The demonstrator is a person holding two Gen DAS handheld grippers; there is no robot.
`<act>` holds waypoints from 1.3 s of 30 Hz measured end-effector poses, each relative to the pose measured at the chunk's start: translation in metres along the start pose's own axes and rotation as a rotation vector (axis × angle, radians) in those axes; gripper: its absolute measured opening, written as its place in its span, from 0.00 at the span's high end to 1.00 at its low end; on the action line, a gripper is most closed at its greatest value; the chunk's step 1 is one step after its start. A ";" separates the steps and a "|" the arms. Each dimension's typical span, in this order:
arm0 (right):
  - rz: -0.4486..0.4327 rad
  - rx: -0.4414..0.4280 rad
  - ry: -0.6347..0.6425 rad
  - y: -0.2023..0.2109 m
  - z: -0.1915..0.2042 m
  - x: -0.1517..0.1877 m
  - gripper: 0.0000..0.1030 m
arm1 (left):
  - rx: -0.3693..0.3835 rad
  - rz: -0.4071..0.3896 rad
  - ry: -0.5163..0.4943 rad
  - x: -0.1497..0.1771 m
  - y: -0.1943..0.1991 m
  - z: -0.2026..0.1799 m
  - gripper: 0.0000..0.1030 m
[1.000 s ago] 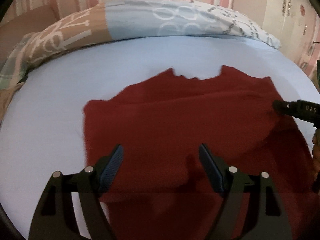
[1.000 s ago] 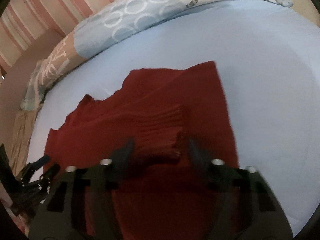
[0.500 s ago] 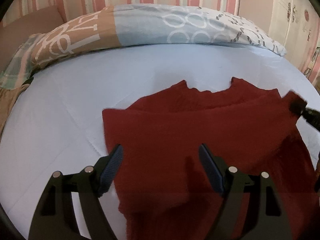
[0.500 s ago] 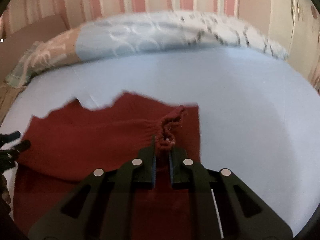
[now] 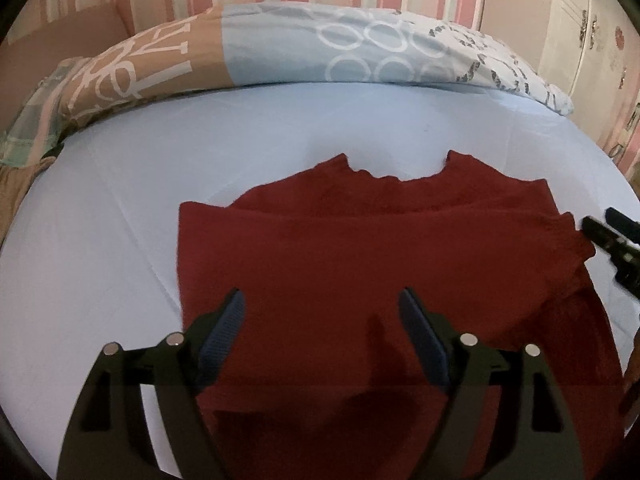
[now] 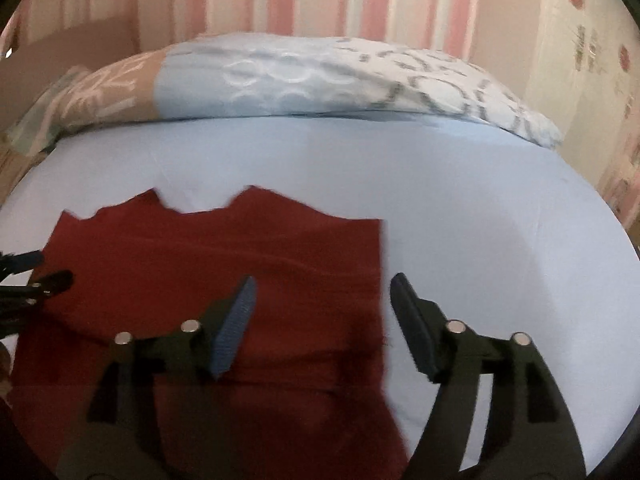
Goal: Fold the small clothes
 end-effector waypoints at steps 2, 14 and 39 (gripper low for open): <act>0.036 0.021 0.021 -0.016 0.007 0.004 0.31 | -0.010 0.017 0.005 0.002 -0.004 -0.002 0.22; 0.125 0.014 -0.043 -0.046 -0.014 0.034 0.28 | -0.048 0.078 0.042 0.015 -0.024 -0.001 0.18; 0.103 -0.046 -0.140 -0.033 -0.035 0.035 0.10 | -0.026 0.116 0.053 0.021 -0.018 -0.008 0.04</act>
Point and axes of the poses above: each gripper's, at about its wrist camera, not at the fingertips, and y roughly against the way its jaws point, z to its left, x to its underside, the point moved 8 cm from there along -y, roughly the way its jaws point
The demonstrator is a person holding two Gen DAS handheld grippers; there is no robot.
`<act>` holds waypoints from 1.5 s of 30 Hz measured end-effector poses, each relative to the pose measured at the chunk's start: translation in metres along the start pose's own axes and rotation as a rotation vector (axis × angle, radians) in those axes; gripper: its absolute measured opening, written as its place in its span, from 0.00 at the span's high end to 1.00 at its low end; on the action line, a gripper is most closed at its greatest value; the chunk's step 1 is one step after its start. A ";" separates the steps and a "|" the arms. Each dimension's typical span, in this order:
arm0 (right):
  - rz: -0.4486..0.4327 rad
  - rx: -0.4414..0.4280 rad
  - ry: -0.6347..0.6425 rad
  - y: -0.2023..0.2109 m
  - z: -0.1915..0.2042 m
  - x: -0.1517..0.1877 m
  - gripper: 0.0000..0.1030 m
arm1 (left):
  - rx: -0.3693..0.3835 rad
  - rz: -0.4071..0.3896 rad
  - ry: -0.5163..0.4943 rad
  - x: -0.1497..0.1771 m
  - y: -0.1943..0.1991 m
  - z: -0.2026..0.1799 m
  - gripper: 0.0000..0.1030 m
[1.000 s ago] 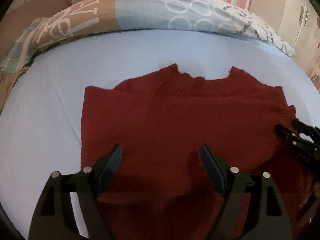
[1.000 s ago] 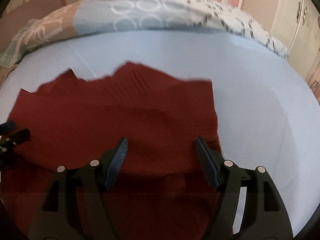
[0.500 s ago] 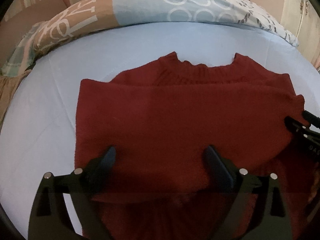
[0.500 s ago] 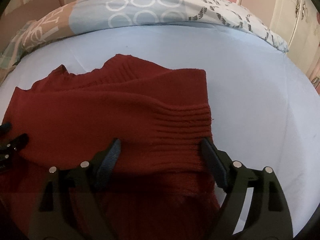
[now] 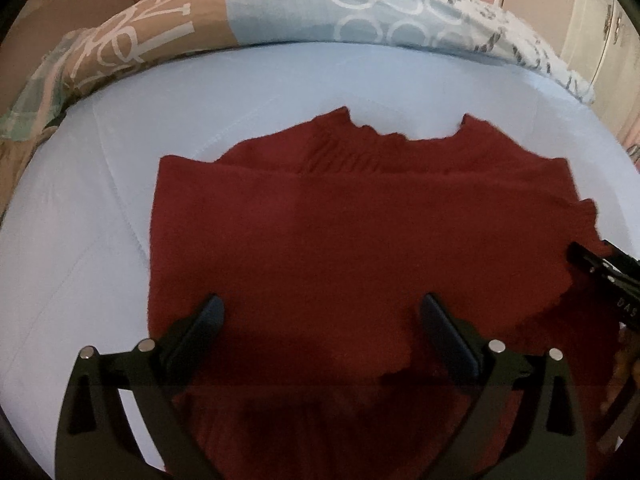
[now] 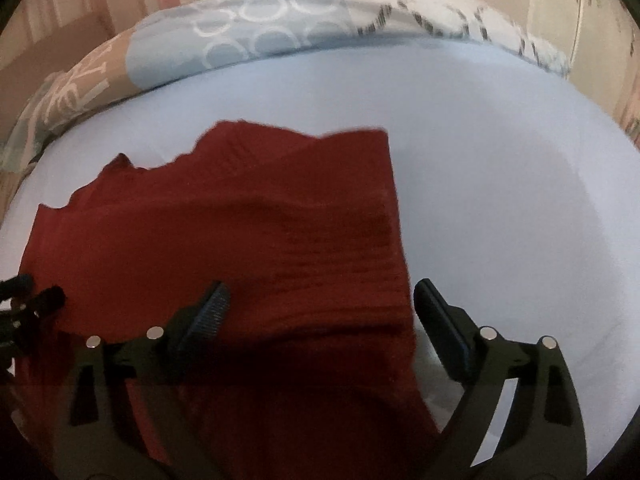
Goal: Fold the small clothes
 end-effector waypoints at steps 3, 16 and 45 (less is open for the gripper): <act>-0.041 -0.008 0.033 0.023 0.004 0.002 0.06 | 0.034 0.000 0.000 0.009 0.011 -0.001 0.04; -0.028 -0.050 0.027 0.081 0.027 0.049 0.03 | 0.051 -0.055 0.047 0.082 0.071 0.001 0.02; -0.027 -0.028 0.127 0.202 0.036 0.192 0.03 | 0.085 -0.019 0.102 0.234 0.180 0.020 0.02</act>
Point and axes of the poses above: each gripper's, at about its wrist camera, not at the fingertips, and y roughly against the way its jaws point, z to its left, x to its underside, the point moved 8 cm from there along -y, roughly the way its jaws point
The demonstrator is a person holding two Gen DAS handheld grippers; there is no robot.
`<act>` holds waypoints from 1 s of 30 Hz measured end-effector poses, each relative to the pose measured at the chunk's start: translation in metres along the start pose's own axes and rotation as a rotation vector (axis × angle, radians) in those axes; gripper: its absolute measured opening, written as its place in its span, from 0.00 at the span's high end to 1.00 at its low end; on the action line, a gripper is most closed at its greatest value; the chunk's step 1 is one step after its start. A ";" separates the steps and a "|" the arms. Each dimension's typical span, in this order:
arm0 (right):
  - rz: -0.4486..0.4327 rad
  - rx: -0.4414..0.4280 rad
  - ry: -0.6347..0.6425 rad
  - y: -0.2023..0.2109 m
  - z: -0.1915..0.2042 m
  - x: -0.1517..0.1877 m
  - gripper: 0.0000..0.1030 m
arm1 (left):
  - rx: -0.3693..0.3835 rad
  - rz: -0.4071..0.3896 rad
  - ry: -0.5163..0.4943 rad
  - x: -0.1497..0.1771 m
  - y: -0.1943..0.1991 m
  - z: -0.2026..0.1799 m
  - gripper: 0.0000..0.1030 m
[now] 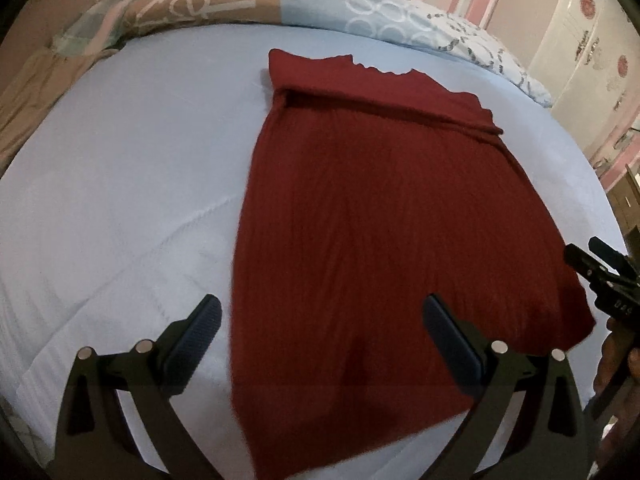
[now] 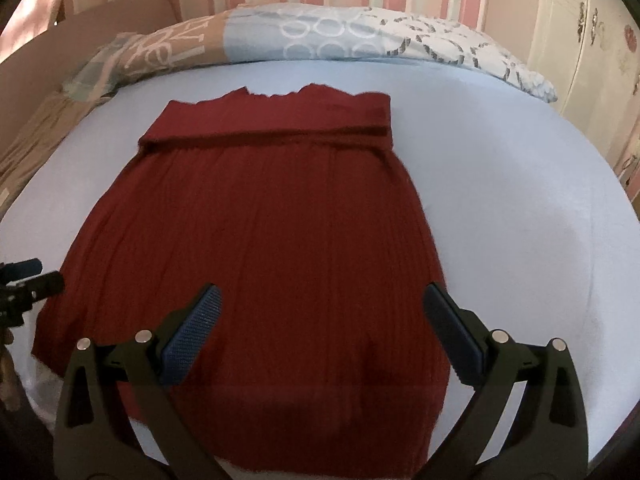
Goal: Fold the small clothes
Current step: 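Grasp the sweater hem with the left tool while the right tool grasps it too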
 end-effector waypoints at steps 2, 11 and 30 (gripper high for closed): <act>-0.003 0.004 -0.005 0.005 -0.003 0.012 0.03 | -0.019 -0.014 -0.020 0.010 0.006 0.003 0.02; 0.007 -0.025 -0.038 0.015 -0.006 0.045 0.03 | 0.028 0.001 -0.010 0.059 0.011 0.014 0.02; 0.009 0.028 -0.045 0.024 -0.025 0.044 0.03 | 0.033 0.091 0.047 0.070 -0.010 0.008 0.29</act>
Point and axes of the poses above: each gripper's, at about its wrist camera, not at the fingertips, and y roughly against the way its jaws point, z to its left, x to its underside, the point moved 8 cm from there along -y, roughly the way its jaws point
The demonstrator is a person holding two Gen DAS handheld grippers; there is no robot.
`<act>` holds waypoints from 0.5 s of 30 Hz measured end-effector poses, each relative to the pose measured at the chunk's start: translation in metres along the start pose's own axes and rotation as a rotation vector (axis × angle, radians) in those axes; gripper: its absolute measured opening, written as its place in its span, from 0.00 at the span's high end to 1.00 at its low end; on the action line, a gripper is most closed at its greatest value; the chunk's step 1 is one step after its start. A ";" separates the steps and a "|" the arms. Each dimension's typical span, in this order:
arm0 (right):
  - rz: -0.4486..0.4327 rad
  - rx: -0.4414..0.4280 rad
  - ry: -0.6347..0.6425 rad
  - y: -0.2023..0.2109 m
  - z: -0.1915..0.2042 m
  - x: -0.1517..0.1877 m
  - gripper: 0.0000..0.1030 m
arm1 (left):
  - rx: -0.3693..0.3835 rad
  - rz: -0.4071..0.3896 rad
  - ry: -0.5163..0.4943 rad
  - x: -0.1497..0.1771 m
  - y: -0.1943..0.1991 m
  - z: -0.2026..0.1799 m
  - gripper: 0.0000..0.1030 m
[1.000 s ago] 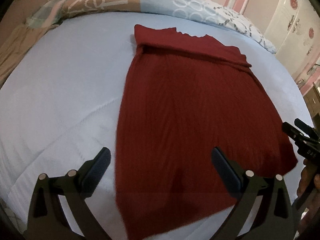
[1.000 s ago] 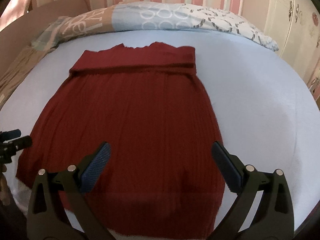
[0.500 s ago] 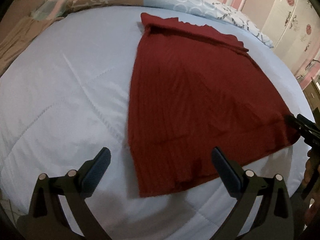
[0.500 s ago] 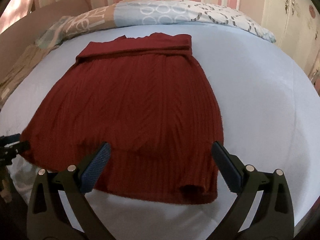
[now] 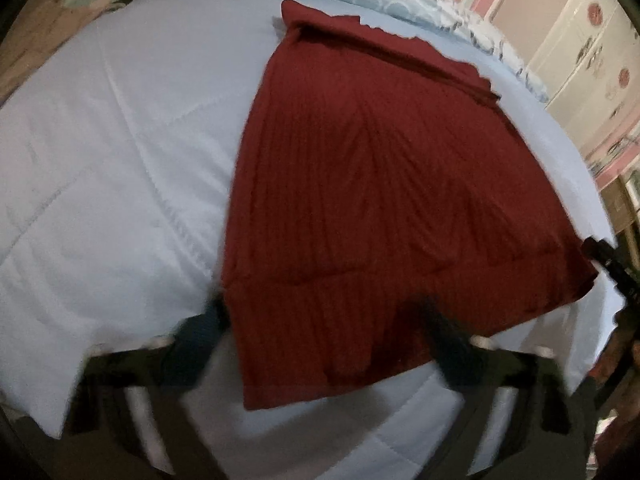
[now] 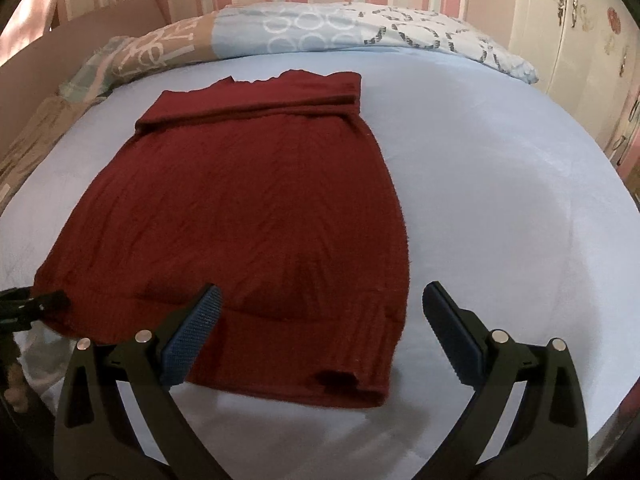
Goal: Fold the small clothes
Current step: 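Grasp the sweater hem with the left tool while the right tool grasps it too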
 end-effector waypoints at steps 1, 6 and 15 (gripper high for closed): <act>0.004 -0.002 -0.010 -0.001 -0.002 0.000 0.03 | -0.005 0.004 -0.010 0.001 0.000 -0.001 0.44; 0.026 0.001 -0.047 -0.001 -0.013 0.005 0.03 | 0.016 0.007 -0.050 0.002 0.004 -0.015 0.76; 0.118 -0.055 -0.197 -0.008 -0.049 0.031 0.03 | 0.014 0.003 -0.052 0.002 0.003 -0.015 0.81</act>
Point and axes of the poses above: each gripper's, at about its wrist camera, not at the fingertips, and y roughly against the way its jaws point, z to its left, x to its underside, the point moved 8 cm from there along -y, roughly the way its jaws point
